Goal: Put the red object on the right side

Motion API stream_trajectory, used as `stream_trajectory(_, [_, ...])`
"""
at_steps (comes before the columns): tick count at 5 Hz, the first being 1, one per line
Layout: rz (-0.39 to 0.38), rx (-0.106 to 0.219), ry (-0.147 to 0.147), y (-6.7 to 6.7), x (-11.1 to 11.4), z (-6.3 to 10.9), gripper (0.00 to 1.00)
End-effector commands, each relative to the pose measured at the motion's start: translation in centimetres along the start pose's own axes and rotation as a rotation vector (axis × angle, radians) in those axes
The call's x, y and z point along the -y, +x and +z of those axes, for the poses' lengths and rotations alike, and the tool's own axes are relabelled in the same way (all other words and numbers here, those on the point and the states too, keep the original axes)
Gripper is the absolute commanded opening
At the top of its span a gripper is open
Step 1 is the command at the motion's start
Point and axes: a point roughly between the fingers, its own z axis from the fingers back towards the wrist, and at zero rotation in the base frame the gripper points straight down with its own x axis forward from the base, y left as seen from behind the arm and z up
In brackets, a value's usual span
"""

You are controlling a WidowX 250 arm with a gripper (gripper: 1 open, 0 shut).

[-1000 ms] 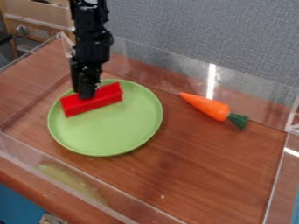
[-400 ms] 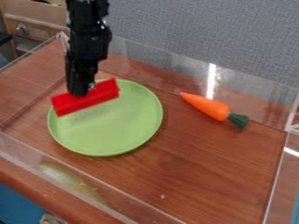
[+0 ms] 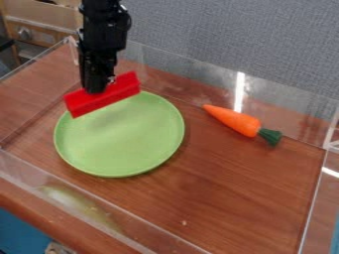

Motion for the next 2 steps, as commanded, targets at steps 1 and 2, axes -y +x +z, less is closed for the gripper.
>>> stream_trajectory(1, [-0.020,0.040,0.026,0.40,-1.05,1.88,0.00])
stream_trajectory(2, [-0.068,0.035,0.017,0.58,-0.57,2.13,0.00])
